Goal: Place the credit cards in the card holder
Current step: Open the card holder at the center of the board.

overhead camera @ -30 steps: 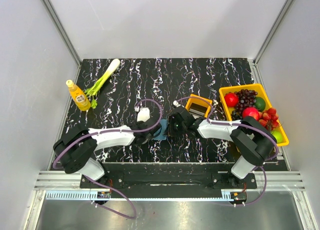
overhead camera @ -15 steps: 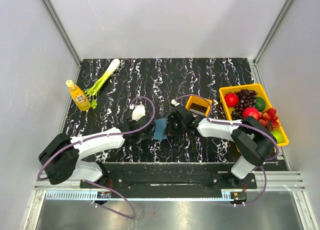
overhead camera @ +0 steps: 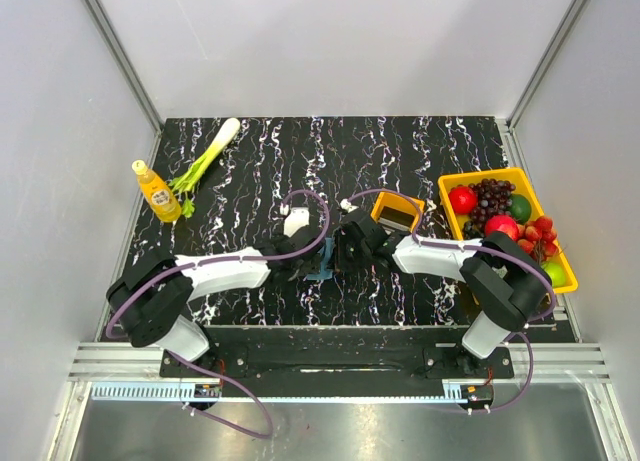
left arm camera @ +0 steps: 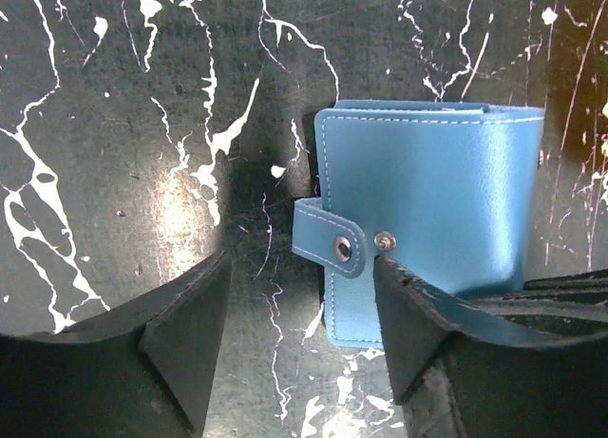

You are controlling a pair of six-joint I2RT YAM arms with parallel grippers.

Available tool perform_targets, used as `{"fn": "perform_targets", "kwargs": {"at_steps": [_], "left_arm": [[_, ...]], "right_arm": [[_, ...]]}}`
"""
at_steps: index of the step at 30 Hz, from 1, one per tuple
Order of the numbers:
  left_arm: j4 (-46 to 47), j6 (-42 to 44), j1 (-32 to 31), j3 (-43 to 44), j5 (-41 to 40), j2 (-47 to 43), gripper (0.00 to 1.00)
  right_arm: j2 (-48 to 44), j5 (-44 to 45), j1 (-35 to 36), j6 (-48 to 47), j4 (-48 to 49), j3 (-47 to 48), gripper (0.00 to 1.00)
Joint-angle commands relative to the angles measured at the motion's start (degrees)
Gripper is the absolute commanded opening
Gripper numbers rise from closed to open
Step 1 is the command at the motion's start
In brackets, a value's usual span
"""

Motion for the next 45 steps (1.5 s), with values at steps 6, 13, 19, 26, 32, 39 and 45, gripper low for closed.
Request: {"fn": "perform_targets", "kwargs": {"at_steps": [6,13,19,26,32,39,45], "left_arm": [[0.6,-1.2,0.2,2.2,-3.9,1.7,0.45],[1.0,-2.1,0.5,2.5,-8.0,1.9,0.36],[1.5,-1.5,1.1,2.5,-7.4,2.8,0.12],[2.7,-1.2,1.5,0.9,-6.1,2.0,0.0],[-1.2,-0.5,3.8,-2.0,-6.0,-9.3,0.0],[-2.5,6.9,5.8,-1.4,1.8,-23.5,0.0],[-3.9,6.7,5.7,2.7,7.8,-21.2,0.0]], "right_arm": [[0.0,-1.1,-0.3,-0.6,0.4,1.3,0.03],[0.3,-1.6,-0.3,-0.6,0.4,1.1,0.04],[0.6,-2.2,-0.3,-0.6,2.4,1.1,0.04],[0.6,-1.8,-0.4,-0.4,2.3,1.3,0.19],[-1.0,3.6,-0.7,-4.1,-6.6,6.4,0.52],[-2.7,2.1,-1.0,-5.8,-9.8,10.4,0.62],[-1.7,3.9,-1.0,-2.1,-10.4,11.0,0.64]]}}
